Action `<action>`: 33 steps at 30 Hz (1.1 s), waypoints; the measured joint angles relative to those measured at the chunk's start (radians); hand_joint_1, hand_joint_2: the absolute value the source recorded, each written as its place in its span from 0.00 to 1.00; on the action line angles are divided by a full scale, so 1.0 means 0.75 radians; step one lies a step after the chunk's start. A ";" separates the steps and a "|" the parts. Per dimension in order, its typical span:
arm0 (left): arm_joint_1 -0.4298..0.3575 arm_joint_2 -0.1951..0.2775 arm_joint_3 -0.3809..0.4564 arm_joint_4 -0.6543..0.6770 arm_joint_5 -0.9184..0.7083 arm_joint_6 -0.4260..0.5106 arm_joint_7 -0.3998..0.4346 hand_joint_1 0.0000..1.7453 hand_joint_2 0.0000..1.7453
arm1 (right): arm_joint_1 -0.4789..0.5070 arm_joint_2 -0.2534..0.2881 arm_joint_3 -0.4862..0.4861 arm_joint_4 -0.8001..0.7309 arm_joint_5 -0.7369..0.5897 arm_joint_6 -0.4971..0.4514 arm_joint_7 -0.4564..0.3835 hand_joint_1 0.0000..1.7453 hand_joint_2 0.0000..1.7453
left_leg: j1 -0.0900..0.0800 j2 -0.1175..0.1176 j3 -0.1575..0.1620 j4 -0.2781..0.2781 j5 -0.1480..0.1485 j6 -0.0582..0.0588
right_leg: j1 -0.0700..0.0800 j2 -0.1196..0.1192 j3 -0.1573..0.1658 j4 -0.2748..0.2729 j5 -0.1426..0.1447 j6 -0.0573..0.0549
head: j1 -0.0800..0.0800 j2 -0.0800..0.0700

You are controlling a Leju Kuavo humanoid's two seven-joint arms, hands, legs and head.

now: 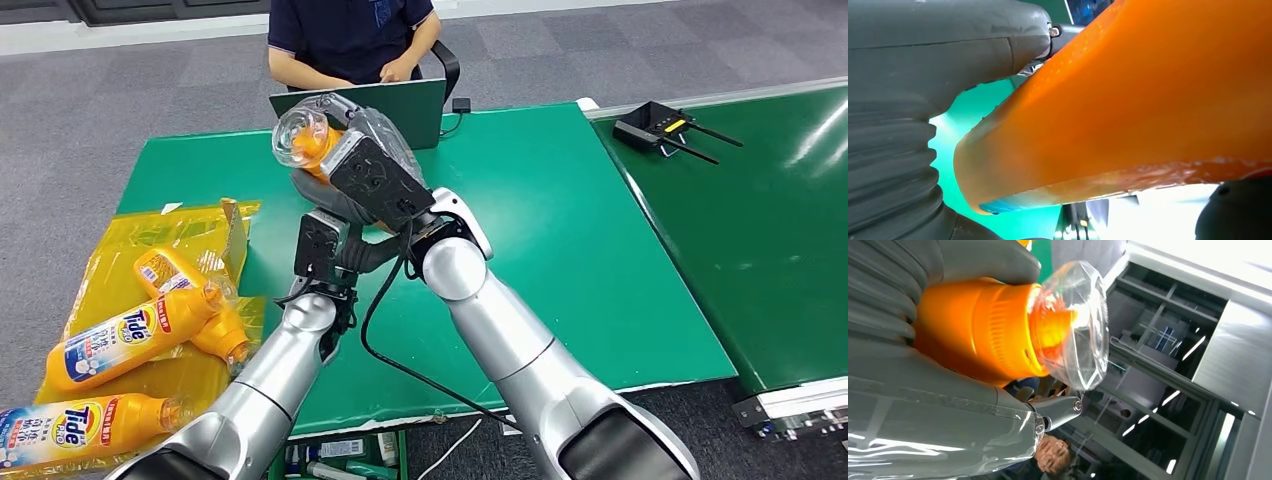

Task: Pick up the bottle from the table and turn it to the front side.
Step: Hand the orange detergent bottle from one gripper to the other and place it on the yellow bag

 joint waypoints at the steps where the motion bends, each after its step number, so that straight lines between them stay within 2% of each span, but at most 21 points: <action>1: -0.001 -0.002 0.000 0.004 0.003 -0.006 0.000 0.00 1.00 | 0.001 0.000 0.000 -0.001 -0.001 -0.002 0.000 1.00 1.00 | 0.000 0.000 0.000 0.000 0.000 0.000 | 0.000 0.000 0.000 0.000 0.000 0.000 | 0.000 0.000; 6: -0.005 -0.009 0.001 0.023 0.012 -0.023 0.000 0.01 1.00 | 0.005 -0.003 0.000 -0.001 -0.002 -0.006 0.000 1.00 1.00 | 0.000 0.000 0.000 0.000 0.000 0.000 | 0.000 0.000 0.000 0.000 0.000 0.000 | 0.000 0.000; 10: -0.010 -0.012 0.009 0.041 0.032 -0.091 0.000 1.00 1.00 | 0.012 -0.004 0.000 -0.006 -0.003 -0.008 0.001 1.00 1.00 | 0.000 0.000 0.000 0.000 0.000 0.000 | 0.000 0.000 0.000 0.000 0.000 0.000 | 0.000 0.000; 19: -0.024 -0.014 0.030 0.074 0.042 -0.146 -0.001 1.00 1.00 | 0.021 -0.007 0.000 -0.014 -0.005 -0.009 0.004 1.00 1.00 | 0.000 0.000 0.000 0.000 0.000 0.000 | 0.000 0.000 0.000 0.000 0.000 0.000 | 0.000 0.000; 29: -0.036 -0.022 0.054 0.108 0.020 -0.126 -0.005 1.00 1.00 | 0.037 -0.008 0.000 -0.033 0.006 -0.010 0.019 1.00 1.00 | 0.000 0.000 0.000 0.000 0.000 0.000 | 0.000 0.000 0.000 0.000 0.000 0.000 | 0.000 0.000; 33: -0.042 -0.024 0.062 0.122 0.014 -0.119 -0.006 1.00 1.00 | 0.040 -0.009 0.000 -0.034 0.009 -0.010 0.020 0.02 1.00 | 0.000 0.000 0.000 0.000 0.000 0.000 | 0.000 0.000 0.000 0.000 0.000 0.000 | 0.000 0.000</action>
